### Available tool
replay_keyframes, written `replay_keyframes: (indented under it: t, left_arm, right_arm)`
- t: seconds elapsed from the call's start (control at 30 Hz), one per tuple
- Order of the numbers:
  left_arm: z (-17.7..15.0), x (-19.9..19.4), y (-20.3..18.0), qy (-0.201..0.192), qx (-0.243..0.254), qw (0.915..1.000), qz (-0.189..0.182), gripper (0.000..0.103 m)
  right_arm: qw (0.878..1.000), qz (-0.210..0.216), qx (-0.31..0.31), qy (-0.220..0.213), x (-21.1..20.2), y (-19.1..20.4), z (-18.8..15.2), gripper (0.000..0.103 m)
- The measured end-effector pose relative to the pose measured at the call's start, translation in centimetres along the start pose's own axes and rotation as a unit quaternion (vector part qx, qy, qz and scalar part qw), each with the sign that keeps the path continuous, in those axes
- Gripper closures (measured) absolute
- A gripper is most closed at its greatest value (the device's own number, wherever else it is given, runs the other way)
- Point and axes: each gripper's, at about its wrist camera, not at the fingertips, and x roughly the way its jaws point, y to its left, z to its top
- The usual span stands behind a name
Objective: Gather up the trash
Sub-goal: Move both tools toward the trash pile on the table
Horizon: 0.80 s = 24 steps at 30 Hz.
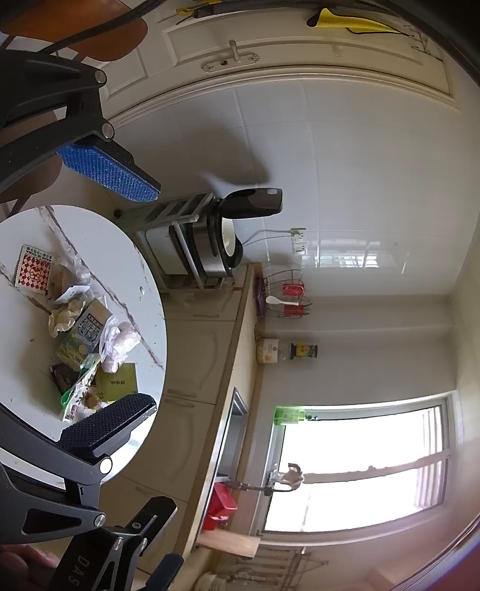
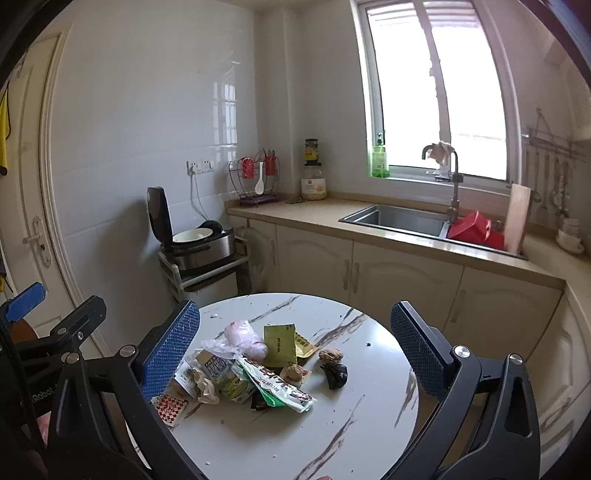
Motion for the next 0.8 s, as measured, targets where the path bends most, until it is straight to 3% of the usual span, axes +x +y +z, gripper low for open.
replay_keyframes:
  t: [0.27,0.43,0.6,0.8]
  left_arm:
    - [-0.2,2.0,0.6,0.034,-0.011,0.9993,-0.005,0.000]
    - [-2.0,3.8,1.0,0.110,-0.028,0.9935,-0.010,0.000]
    - [-3.7,5.7,1.5,0.192,-0.040,0.9805,-0.012,0.000]
    - [-5.2,9.2,1.9,0.191,-0.049,0.9802,-0.013,0.000]
  right_arm:
    - [1.000,0.002,-0.007,0.017,1.9,0.3,-0.6,0.000]
    - [0.999,0.003,-0.016,0.038,3.7,0.6,-1.8,0.000]
    - [0.996,0.006,-0.033,0.077,6.6,0.9,-3.9,0.000]
    - [0.990,0.008,-0.053,0.133,10.6,1.0,-7.3,0.000]
